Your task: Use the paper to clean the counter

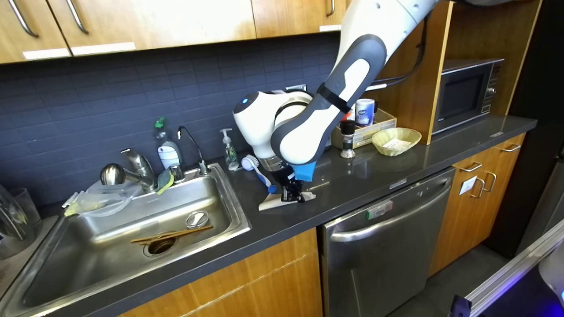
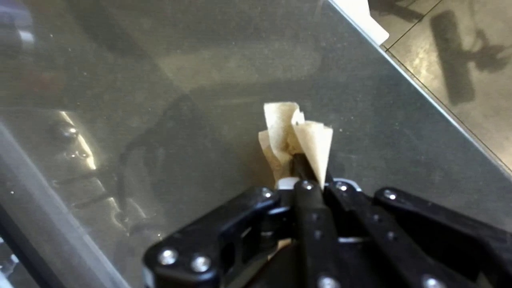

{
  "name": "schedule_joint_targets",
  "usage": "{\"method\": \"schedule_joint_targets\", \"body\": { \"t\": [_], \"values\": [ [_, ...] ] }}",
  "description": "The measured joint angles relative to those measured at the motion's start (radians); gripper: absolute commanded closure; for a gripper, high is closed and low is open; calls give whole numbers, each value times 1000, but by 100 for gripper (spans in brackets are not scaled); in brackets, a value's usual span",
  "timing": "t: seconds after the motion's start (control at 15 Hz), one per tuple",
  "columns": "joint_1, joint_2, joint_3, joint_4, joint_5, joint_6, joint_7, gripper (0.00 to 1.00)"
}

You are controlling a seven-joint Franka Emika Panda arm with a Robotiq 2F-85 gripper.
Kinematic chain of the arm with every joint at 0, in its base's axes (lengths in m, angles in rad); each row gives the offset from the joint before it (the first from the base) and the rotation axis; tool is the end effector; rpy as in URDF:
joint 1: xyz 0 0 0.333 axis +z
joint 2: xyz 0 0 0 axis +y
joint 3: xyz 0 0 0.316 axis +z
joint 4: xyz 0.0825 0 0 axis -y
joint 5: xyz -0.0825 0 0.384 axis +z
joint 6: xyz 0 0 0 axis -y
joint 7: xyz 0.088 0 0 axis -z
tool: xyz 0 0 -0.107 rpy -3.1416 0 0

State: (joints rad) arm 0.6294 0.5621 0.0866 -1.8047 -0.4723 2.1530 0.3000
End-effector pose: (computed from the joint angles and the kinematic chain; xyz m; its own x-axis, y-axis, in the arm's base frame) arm 0.4913 0.3985 0.2200 0.7658 0.6258 -0.1482 0.6341 -0.6963 0.3362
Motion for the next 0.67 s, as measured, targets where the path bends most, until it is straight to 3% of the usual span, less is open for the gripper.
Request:
{"method": "schedule_joint_targets", "body": {
  "t": [0.67],
  "values": [
    [-62,-119,3,-175,0,9,64,99]
  ]
}}
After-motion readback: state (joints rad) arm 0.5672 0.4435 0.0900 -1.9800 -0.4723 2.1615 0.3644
